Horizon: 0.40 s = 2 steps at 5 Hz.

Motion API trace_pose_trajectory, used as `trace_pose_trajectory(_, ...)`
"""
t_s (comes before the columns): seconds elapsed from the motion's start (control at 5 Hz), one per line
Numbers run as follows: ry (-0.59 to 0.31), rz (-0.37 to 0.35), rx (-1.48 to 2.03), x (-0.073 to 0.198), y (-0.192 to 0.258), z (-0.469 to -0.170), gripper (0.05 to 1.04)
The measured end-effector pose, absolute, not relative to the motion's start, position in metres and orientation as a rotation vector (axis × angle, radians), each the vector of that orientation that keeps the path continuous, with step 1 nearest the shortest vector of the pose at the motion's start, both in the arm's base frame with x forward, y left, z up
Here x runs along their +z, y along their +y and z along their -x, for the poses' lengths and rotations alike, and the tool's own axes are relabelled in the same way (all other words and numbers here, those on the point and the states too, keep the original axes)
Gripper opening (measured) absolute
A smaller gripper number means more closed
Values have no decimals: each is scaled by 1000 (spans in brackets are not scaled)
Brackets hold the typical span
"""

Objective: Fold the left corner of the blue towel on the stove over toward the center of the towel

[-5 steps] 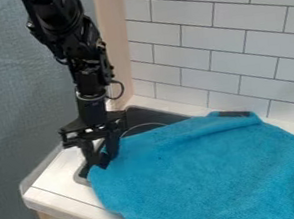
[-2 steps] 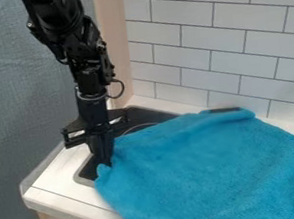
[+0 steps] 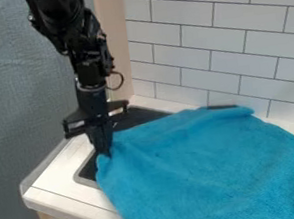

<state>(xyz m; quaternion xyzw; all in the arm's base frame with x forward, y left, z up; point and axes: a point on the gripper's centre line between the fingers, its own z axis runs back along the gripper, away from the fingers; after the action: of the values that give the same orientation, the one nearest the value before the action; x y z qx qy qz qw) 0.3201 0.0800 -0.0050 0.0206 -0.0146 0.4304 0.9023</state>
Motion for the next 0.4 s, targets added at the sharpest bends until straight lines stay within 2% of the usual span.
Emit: trace_pose_trajectory(0.4, -57, 34, 832, 31, 56, -338, 51)
